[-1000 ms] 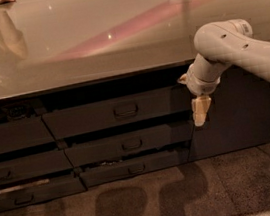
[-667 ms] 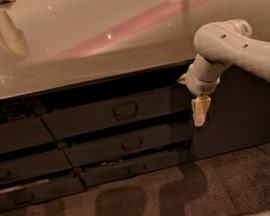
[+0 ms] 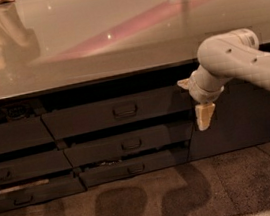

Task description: Open top drawer

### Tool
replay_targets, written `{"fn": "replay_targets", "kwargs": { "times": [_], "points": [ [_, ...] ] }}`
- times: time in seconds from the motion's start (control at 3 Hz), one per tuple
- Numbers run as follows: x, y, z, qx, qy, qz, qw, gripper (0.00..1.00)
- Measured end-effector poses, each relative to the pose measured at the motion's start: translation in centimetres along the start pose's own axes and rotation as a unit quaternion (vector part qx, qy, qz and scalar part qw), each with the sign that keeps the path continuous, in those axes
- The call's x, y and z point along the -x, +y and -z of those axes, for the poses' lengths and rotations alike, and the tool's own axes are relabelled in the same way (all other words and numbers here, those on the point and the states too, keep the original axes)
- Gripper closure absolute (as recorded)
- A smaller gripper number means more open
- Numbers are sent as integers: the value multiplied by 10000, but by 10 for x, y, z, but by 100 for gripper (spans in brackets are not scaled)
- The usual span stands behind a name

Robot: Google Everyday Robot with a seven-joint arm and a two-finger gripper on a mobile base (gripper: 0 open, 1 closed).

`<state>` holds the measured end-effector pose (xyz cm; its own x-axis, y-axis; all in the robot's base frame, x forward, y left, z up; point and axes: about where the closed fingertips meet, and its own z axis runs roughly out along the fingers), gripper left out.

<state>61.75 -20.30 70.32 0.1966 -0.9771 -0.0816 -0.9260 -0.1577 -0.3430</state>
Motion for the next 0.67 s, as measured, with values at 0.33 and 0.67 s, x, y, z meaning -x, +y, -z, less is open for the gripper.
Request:
{"fn": "replay_targets", "kwargs": {
  "times": [0.33, 0.67],
  "points": [
    [8, 4, -2, -434, -53, 526, 9977, 0],
    [8, 4, -2, -431, -52, 524, 9977, 0]
  ]
}}
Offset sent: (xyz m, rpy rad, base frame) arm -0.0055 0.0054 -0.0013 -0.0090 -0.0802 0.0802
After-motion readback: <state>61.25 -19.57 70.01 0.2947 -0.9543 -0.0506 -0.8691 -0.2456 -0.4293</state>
